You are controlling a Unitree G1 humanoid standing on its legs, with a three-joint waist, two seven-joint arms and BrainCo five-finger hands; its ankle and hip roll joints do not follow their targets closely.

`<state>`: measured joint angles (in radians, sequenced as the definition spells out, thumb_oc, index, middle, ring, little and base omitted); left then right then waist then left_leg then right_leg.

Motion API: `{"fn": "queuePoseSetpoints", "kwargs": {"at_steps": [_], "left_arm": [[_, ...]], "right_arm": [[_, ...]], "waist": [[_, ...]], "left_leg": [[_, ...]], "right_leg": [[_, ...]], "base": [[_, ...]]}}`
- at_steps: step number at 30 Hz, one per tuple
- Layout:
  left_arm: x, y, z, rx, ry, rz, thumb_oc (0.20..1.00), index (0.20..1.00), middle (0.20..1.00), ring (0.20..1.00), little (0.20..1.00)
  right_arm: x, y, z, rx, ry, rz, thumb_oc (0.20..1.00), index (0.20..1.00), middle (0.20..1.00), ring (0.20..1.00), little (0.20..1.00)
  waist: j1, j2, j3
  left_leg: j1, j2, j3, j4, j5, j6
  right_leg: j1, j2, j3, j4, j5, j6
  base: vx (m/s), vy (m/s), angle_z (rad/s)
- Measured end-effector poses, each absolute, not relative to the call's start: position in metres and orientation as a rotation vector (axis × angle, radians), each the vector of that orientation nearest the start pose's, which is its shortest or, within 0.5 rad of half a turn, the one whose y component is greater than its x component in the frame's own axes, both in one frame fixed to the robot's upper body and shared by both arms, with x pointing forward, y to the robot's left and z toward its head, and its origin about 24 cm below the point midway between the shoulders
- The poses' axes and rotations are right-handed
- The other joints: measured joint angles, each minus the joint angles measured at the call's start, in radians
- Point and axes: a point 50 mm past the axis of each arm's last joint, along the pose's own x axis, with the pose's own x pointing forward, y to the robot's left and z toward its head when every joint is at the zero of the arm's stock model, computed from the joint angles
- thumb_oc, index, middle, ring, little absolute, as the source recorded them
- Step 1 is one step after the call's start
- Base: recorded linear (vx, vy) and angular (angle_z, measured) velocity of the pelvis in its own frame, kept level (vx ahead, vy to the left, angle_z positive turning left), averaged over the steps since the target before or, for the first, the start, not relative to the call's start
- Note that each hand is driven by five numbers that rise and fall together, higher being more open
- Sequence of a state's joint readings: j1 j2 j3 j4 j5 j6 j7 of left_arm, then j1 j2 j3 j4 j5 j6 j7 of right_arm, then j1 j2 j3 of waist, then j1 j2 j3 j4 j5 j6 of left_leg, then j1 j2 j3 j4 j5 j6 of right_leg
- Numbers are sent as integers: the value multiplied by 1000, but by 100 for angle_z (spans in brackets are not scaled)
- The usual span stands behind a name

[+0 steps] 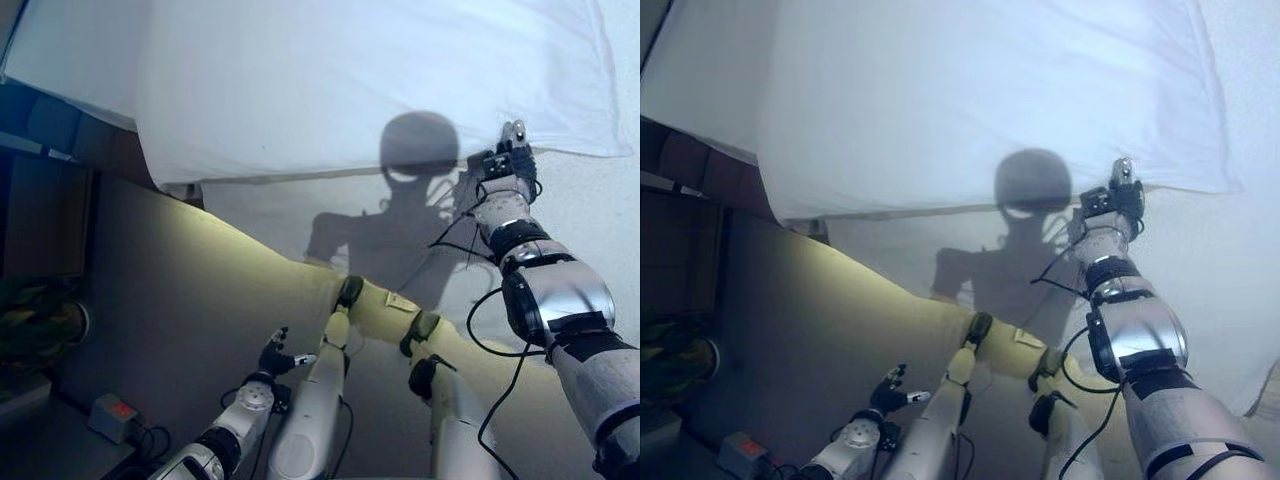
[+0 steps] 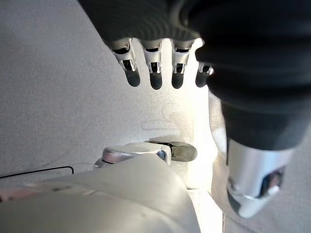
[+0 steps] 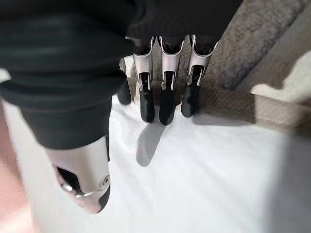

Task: Make the bed

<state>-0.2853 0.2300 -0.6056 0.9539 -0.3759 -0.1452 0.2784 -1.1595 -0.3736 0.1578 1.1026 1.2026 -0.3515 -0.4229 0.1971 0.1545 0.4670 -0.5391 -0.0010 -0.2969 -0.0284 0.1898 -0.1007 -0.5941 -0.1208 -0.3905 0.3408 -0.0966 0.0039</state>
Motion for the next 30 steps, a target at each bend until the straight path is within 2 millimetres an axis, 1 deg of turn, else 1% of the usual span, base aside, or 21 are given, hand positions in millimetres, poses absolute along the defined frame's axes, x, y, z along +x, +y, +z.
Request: {"fn": "queuePoseSetpoints", "kwargs": {"at_steps": [1,2,4,5,6,7,9,11,15,19,22,27,28,29,30], "left_arm": [[239,150,-92,283,583,-37,1000,1000,1000,1000,1000],[241,149,-90,281,572,-27,1000,1000,1000,1000,1000],[242,144,-89,271,557,-19,1000,1000,1000,1000,1000],[242,142,-88,264,549,-20,1000,1000,1000,1000,1000],[243,137,-86,252,536,-23,1000,1000,1000,1000,1000],[244,136,-86,250,531,-23,1000,1000,1000,1000,1000],[244,135,-85,252,521,-16,1000,1000,1000,1000,1000],[245,138,-84,244,519,9,1000,1000,1000,1000,1000],[247,145,-83,241,514,36,1000,1000,1000,1000,1000],[247,145,-83,241,514,37,1000,1000,1000,1000,1000],[247,145,-83,240,515,31,1000,1000,1000,1000,1000],[246,145,-84,231,521,18,1000,1000,1000,1000,1000],[246,145,-84,229,524,10,1000,1000,1000,1000,1000],[246,145,-84,228,525,7,1000,1000,1000,1000,1000],[246,146,-84,218,528,4,1000,1000,1000,1000,1000]], "right_arm": [[412,-209,206,768,-250,-471,1000,1000,1000,1000,1000],[407,-196,202,692,-287,-415,1000,1000,1000,1000,1000],[398,-185,190,633,-312,-396,1000,1000,1000,1000,1000],[396,-183,183,625,-308,-404,1000,1000,1000,1000,1000],[393,-182,169,626,-275,-435,1000,1000,1000,1000,1000],[390,-184,163,622,-266,-451,1000,1000,1000,1000,1000],[383,-191,139,594,-217,-503,1000,1000,1000,1000,1000],[378,-193,125,584,-185,-526,1000,1000,1000,1000,1000],[379,-187,125,594,-182,-510,1000,1000,1000,1000,1000],[385,-187,129,581,-180,-490,1000,1000,1000,1000,1000],[391,-185,135,607,-173,-462,1000,1000,1000,1000,1000],[398,-181,145,768,-174,-398,1000,1000,1000,1000,1000],[401,-183,150,852,-178,-400,1000,1000,1000,1000,1000],[402,-183,152,879,-179,-399,1000,1000,1000,1000,1000],[405,-185,156,967,-188,-400,1000,1000,1000,1000,1000]], "waist": [[-15,-3,2],[-32,-5,3],[-50,-15,9],[-56,-19,11],[-73,-23,13],[-74,-25,14],[-82,-33,19],[-85,-39,24],[-97,-56,34],[-93,-57,34],[-89,-57,34],[-78,-56,34],[-74,-56,34],[-72,-56,34],[-66,-56,34]], "left_leg": [[0,-1,4,0,0,0],[-3,-2,10,1,1,1],[-4,-2,22,1,2,2],[-5,-2,25,1,2,3],[-10,-2,26,1,2,3],[-13,-1,29,1,2,3],[-15,0,43,1,2,3],[-14,2,51,1,3,5],[-12,6,87,1,5,11],[-12,11,104,1,7,13],[-12,13,108,2,9,15],[-12,13,111,5,10,16],[-12,14,111,5,10,15],[-12,15,111,5,11,15],[-12,14,110,4,11,14]], "right_leg": [[-3,-3,2,5,-1,-1],[-7,-3,6,8,-2,-2],[-14,-4,15,12,-2,-2],[-16,-4,18,13,-1,-3],[-22,-4,19,14,-1,-3],[-26,-3,21,14,0,-5],[-31,-1,26,14,1,-6],[-31,0,28,12,1,-6],[-37,6,52,3,13,-9],[-38,13,64,-6,26,-9],[-38,18,71,-15,36,-10],[-38,19,74,-16,39,-10],[-38,21,74,-17,40,-11],[-38,21,74,-17,40,-11],[-38,22,74,-17,40,-11]], "base": [[-8,41,-4],[-6,41,-5],[-10,34,-8],[-11,29,-8],[-11,26,-6],[-13,42,-7],[-11,38,-7],[-22,60,-4],[-24,31,-14],[-11,5,-11],[4,-14,-8],[2,-11,-2],[0,0,0],[0,0,0],[19,-36,0]]}}
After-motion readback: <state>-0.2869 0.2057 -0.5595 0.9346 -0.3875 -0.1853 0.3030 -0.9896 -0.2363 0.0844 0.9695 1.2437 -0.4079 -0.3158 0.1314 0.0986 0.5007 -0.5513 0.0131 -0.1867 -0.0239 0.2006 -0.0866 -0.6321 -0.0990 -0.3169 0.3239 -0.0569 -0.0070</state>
